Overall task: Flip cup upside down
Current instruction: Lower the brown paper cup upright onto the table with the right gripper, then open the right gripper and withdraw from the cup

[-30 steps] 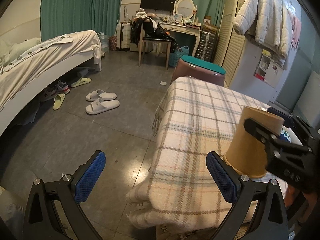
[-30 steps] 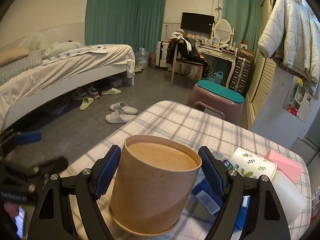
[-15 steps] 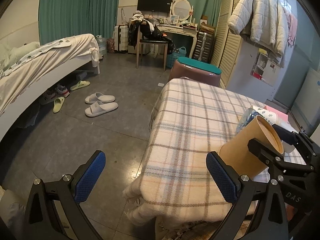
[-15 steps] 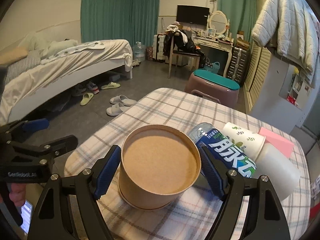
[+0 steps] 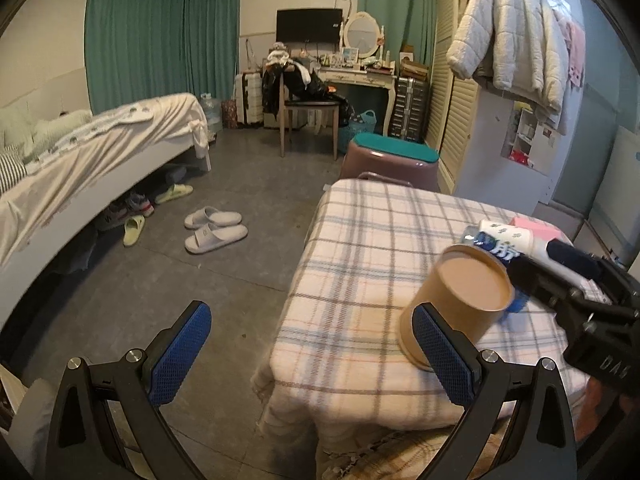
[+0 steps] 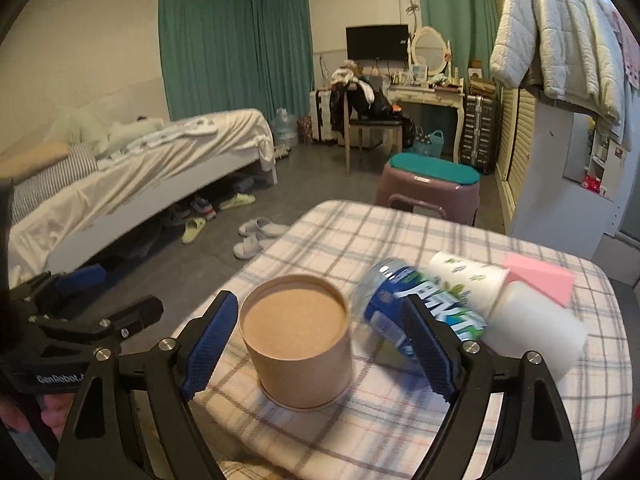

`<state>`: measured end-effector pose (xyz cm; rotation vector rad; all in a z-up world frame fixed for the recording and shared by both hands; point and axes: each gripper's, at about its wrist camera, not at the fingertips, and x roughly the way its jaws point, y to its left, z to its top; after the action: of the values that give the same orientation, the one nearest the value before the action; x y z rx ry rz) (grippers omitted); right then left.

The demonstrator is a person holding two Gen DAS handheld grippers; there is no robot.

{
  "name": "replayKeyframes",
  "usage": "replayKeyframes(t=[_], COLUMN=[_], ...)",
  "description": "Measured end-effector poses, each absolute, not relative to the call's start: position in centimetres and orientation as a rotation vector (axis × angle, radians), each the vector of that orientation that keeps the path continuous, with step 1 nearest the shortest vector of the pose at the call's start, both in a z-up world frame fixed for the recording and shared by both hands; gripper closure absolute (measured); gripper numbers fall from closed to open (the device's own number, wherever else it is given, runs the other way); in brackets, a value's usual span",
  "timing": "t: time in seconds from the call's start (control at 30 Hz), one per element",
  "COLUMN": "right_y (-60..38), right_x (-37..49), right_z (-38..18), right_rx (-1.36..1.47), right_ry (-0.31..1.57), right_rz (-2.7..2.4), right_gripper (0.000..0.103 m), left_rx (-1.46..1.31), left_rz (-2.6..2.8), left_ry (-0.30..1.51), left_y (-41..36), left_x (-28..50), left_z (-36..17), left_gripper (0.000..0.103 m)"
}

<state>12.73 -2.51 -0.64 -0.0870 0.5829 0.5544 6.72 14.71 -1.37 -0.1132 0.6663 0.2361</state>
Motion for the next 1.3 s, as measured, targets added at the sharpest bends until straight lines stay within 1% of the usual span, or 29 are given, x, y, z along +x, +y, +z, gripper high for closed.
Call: replayKeyframes(t=[0.27, 0.5, 0.77, 1.07, 1.1, 1.13, 1.3], right_y=[-8.5, -12.7, -14.5, -14.0, -14.1, -14.1, -14.0], right_x=[9.6, 6.0, 3.1, 2.0, 2.0, 1.9, 2.1], right_z=[2.5, 3.2, 1.8, -0.7, -0.9, -1.1, -1.9], right_rx=[-0.059, -0.041, -0.022, -0.053, -0.052, -0.050, -0.051], right_ry=[0.498, 0.462, 0.469, 0.463, 0.460, 0.460, 0.463], right_rz=[0.510, 0.468, 0.461, 0.471, 0.469, 0.467, 0.465], right_gripper=[0.020, 0.020, 0.020, 0.020, 0.017, 0.011, 0.006], left_rx=[-0.106, -0.092, -0.107, -0.084, -0.082, -0.084, -0.098], left_rz=[0.238, 0.214, 0.195, 0.216, 0.222, 0.227, 0.225], left_ry=[0.551, 0.463, 0.419, 0.374, 0.370, 0.370, 0.384], left_y=[10.1, 6.7, 5.0, 4.6, 4.6, 4.7, 5.0], left_x=[3.8, 1.1, -1.5, -3.1, -3.4, -3.6, -3.6], left_z=[0.5, 1.8, 1.0, -1.5, -1.9, -2.1, -2.7], left_gripper=[0.000, 0.000, 0.000, 0.000, 0.000, 0.000, 0.000])
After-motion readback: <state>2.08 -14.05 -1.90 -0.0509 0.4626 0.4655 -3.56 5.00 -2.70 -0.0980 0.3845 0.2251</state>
